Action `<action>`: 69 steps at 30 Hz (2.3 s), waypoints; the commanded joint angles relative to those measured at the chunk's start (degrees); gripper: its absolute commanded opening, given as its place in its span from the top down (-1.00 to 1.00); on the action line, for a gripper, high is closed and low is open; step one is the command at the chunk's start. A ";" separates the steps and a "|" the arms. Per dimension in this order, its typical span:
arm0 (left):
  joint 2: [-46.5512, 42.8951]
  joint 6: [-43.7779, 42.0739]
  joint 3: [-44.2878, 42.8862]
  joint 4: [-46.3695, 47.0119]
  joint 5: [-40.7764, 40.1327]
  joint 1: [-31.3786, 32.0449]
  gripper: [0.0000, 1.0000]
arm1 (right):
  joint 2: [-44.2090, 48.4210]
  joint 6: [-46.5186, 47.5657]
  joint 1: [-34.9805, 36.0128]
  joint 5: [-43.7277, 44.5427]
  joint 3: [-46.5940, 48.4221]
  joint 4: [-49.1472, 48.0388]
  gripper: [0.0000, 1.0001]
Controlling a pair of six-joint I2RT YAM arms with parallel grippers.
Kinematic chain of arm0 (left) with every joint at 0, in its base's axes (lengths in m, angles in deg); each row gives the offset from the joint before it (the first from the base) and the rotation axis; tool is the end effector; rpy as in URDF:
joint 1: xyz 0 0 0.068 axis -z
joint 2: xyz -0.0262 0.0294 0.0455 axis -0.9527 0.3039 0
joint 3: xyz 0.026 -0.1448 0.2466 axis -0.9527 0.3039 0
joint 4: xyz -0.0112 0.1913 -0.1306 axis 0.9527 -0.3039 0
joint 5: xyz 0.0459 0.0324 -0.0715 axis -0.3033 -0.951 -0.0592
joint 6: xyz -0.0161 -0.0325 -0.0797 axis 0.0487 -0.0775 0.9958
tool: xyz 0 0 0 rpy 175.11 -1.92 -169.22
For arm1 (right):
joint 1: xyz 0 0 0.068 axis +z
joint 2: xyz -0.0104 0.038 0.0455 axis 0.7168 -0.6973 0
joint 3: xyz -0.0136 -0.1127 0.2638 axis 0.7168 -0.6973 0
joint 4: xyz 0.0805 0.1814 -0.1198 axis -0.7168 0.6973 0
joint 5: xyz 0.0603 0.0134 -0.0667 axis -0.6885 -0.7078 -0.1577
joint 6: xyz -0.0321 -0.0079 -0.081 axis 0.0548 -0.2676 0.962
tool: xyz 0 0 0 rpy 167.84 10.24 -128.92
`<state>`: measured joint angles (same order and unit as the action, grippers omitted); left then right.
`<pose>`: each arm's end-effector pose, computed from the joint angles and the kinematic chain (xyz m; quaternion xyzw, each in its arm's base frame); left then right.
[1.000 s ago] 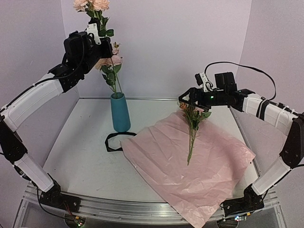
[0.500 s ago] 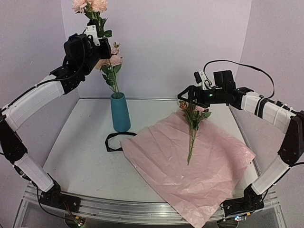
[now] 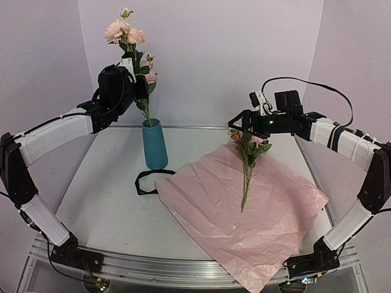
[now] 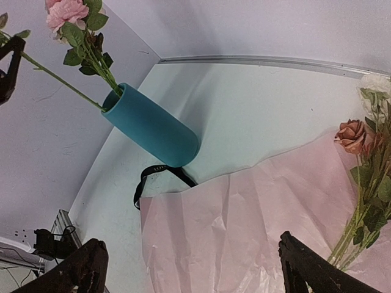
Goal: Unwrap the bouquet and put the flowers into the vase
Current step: Insert the fake flower into the vase.
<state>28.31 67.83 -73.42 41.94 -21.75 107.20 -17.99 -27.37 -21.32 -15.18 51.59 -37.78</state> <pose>0.3353 -0.1926 0.4279 0.0174 0.7044 -0.0952 0.7031 0.3283 0.1897 0.3719 -0.1732 0.7369 0.4183 0.5020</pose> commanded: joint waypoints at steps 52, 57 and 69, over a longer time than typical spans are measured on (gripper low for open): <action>-8.18 32.49 10.07 -21.55 8.94 -0.27 -0.90 | 0.01 -3.37 -0.01 11.04 -3.61 4.80 -0.96; -11.34 35.23 12.26 -21.97 15.28 -0.27 -0.90 | -1.28 -3.52 -0.54 15.93 -4.43 8.53 -0.80; -9.54 40.95 15.11 -21.96 23.24 6.21 -0.89 | -4.80 -4.67 -1.77 23.12 -8.69 12.96 -0.26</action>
<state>17.70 106.83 -57.46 19.65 -0.59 110.00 -21.59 -31.37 -22.52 4.97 44.49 -28.19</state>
